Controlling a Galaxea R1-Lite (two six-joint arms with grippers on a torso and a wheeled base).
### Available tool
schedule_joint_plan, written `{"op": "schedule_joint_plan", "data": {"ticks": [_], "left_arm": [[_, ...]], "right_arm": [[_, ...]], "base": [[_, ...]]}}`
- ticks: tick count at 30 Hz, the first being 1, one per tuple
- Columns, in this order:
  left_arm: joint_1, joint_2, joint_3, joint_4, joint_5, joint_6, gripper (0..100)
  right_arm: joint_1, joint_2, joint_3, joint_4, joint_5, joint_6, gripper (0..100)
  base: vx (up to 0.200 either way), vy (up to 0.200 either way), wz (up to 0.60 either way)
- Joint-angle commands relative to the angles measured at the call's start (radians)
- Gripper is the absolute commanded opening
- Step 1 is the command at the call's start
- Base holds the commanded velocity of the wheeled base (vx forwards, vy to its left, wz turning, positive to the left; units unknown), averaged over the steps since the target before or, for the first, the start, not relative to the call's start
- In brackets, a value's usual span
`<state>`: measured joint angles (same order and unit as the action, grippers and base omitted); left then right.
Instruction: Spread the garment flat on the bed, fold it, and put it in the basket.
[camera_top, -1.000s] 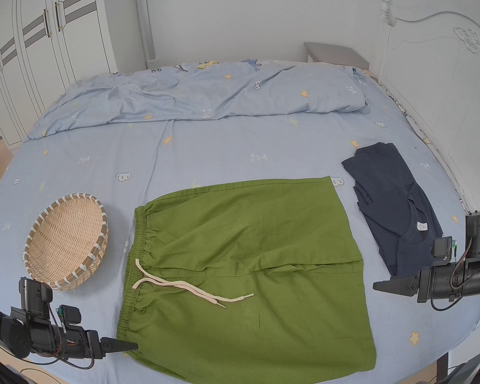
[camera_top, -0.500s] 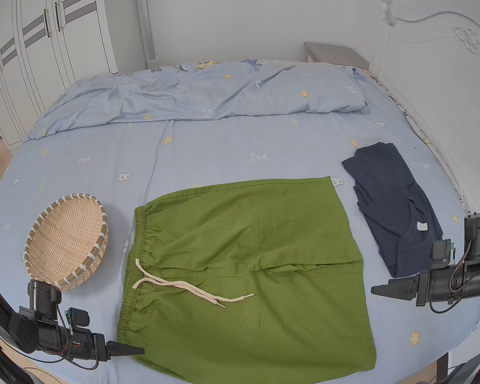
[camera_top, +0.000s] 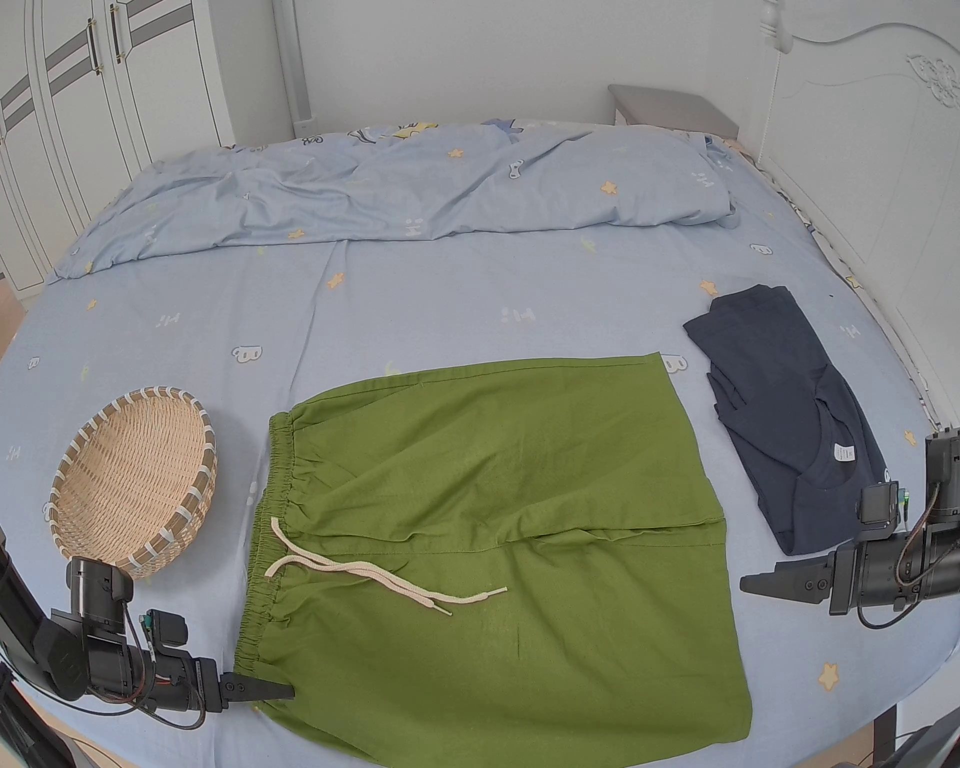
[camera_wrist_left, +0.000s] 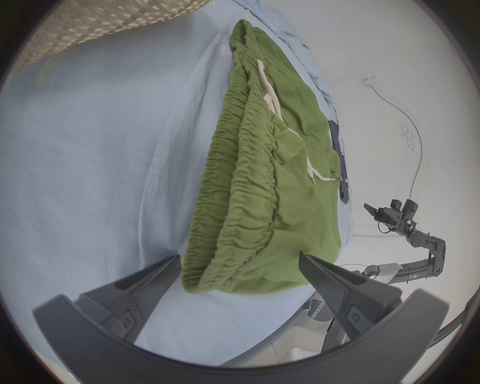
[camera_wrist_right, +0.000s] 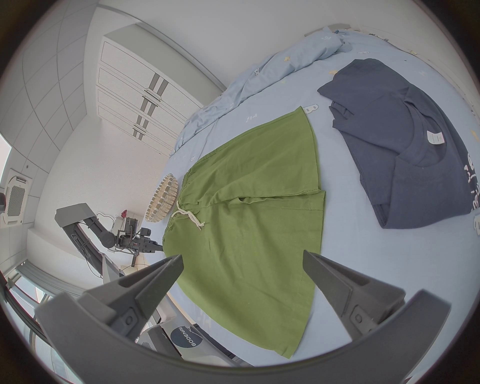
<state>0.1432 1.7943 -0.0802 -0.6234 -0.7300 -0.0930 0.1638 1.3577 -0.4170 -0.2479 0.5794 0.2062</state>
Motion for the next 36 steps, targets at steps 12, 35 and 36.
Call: {"op": "schedule_joint_plan", "data": {"ticks": [12,35,36], "left_arm": [[0.003,0.050,0.013,-0.058,0.003,-0.008,0],[0.101,-0.079,0.079,0.056,-0.098,0.122,0],[0.101,-0.078,0.079,0.051,-0.098,0.124,0]], "right_arm": [[0.000,0.029,0.001,-0.001,-0.001,-0.002,100],[0.025,0.179,0.302,-0.028,-0.001,-0.145,100],[0.025,0.195,0.316,-0.048,0.000,-0.146,100]], "base": [[0.000,0.000,0.00],[0.000,0.000,0.00],[0.000,0.000,0.00]]}}
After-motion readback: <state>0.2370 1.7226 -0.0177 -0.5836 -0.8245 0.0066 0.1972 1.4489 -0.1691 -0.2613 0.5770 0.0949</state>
